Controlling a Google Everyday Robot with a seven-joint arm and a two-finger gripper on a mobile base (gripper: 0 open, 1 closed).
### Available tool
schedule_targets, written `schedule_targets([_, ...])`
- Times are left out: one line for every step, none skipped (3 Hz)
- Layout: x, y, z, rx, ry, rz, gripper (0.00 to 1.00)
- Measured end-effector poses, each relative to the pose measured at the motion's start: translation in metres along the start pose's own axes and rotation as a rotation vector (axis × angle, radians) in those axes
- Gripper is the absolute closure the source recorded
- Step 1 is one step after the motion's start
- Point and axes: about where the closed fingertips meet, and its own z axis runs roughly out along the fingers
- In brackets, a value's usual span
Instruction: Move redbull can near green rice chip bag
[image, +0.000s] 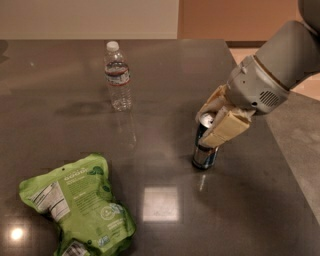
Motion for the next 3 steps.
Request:
schedule_targets([-0.024,0.018,0.004,-0.061,-0.046,-0.048,0.87])
schedule_targets([-0.056,0.047,0.025,-0.153,-0.084,-0.115,1.0])
schedule_targets([-0.08,0.075,0.046,-0.235,-0.1,-0.175,1.0])
